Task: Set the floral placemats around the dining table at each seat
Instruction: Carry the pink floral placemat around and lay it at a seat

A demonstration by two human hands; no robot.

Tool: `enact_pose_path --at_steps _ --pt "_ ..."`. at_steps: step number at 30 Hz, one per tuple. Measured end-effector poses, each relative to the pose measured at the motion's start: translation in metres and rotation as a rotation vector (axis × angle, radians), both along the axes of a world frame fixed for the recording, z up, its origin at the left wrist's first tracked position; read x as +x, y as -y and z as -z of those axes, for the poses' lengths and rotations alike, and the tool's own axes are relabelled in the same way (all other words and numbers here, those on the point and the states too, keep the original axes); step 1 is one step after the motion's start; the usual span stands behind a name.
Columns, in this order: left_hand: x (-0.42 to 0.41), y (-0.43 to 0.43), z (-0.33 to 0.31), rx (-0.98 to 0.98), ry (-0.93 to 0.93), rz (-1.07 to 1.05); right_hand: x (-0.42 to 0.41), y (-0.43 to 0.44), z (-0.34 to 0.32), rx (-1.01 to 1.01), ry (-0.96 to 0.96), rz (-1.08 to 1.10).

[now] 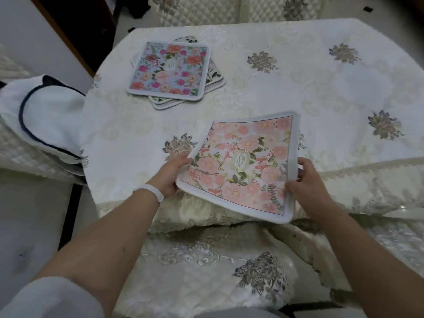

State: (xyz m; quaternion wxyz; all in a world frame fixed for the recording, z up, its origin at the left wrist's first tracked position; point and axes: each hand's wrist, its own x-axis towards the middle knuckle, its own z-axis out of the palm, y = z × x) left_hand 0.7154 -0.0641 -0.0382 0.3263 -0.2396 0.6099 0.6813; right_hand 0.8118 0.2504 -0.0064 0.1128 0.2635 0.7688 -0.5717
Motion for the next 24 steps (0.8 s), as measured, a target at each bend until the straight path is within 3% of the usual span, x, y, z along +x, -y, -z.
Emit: enact_pose_path --at_steps 3,15,24 --pt "0.006 0.002 0.002 -0.129 -0.093 0.152 -0.004 -0.006 -0.001 0.048 0.008 -0.022" --pt "0.043 0.069 0.005 -0.318 -0.218 -0.044 -0.046 0.064 0.029 0.101 -0.011 -0.115" --pt "0.053 0.090 0.026 -0.440 -0.164 -0.132 -0.053 0.100 0.056 0.136 0.072 -0.120"
